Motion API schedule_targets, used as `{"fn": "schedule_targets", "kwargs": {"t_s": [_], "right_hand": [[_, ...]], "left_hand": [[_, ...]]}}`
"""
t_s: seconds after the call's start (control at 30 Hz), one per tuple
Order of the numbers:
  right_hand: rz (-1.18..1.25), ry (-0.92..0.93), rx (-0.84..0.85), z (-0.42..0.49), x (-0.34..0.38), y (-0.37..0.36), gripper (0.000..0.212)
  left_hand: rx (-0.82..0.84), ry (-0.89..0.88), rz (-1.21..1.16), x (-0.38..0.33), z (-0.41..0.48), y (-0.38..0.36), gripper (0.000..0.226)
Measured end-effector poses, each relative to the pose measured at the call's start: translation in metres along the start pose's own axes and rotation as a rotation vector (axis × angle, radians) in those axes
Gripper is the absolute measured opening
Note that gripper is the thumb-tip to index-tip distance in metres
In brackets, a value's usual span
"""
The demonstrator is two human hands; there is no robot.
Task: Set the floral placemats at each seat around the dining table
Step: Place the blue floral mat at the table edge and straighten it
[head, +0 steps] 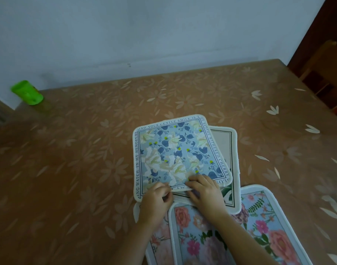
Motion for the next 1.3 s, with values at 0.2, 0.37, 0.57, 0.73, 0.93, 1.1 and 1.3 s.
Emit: {"fn": "schedule_targets", "kwargs": {"t_s": [0.2, 0.37, 0.57, 0.73, 0.93, 1.1, 1.3], "right_hand": [[0.122, -0.005, 0.071, -0.028, 0.015, 0.012, 0.008], [0.161, -0.01, 0.091, -0.054, 0.028, 0.025, 0.007], [0.242, -0.096, 0.117, -0.082, 0.037, 0.032, 0.005], [0.28, -0.157, 0.177, -0.097, 0.053, 0.024, 0.007], [0.263, -0.149, 0.214, -0.098, 0.097, 0.009, 0.005], [0.258, -0.114, 0.257, -0.096, 0.158, -0.016, 0.007], [0.231, -0.088, 0.279, -0.095, 0.242, -0.051, 0.008]], "left_hand": [[-0.003, 0.018, -0.04, -0.014, -0.043, 0.015, 0.015], [0.022, 0.062, -0.052, -0.022, -0.079, 0.029, 0.018], [-0.014, 0.069, -0.036, -0.028, -0.103, 0.049, 0.017], [-0.023, 0.115, -0.039, -0.021, -0.116, 0.065, 0.014], [-0.058, 0.135, -0.027, 0.001, -0.135, 0.104, 0.012], [-0.084, 0.182, -0.014, 0.038, -0.161, 0.157, 0.013], [-0.108, 0.251, -0.031, 0.089, -0.196, 0.227, 0.011]]}}
Point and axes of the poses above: each hand's wrist, its own z-axis towards the middle knuckle, its own y-axis out of the back of the hand, x = y × z, the point moved 7 cm from there along z, towards the middle knuckle, and after that the axes turned 15 degrees about -z, right-handed, at the moved point
